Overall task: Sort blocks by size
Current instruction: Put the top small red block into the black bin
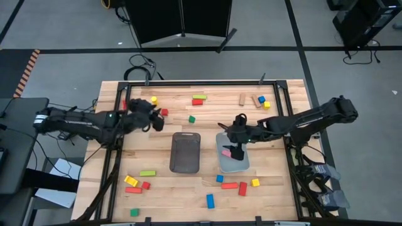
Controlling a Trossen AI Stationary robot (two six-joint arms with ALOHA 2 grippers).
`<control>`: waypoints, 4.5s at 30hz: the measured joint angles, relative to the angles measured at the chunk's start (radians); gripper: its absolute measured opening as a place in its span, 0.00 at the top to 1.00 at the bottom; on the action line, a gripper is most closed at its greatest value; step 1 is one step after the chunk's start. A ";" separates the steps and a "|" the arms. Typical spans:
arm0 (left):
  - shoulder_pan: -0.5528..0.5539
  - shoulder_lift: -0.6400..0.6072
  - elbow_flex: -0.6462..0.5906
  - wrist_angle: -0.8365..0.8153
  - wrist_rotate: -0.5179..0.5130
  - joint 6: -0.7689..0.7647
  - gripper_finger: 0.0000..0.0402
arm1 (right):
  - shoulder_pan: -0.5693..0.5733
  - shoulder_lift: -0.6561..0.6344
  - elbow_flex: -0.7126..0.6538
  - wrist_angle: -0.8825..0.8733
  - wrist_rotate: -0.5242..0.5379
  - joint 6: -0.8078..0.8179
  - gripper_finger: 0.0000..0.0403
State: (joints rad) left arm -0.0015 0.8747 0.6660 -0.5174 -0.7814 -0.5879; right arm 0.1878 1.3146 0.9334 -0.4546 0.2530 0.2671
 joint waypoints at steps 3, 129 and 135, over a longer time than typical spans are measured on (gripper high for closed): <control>0.045 0.061 0.086 -0.147 0.081 0.020 0.52 | 0.034 -0.043 -0.025 0.018 0.055 -0.009 0.18; -0.134 0.453 0.132 1.781 0.993 0.275 0.65 | 0.038 -0.441 -0.391 0.436 0.225 0.056 0.39; -0.137 0.500 0.081 1.975 0.951 0.218 0.65 | 0.038 -0.431 -0.391 0.456 0.225 0.056 0.39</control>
State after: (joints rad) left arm -0.1383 1.3751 0.7467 1.4574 0.1694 -0.3697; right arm 0.2256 0.8834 0.5423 0.0019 0.4779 0.3231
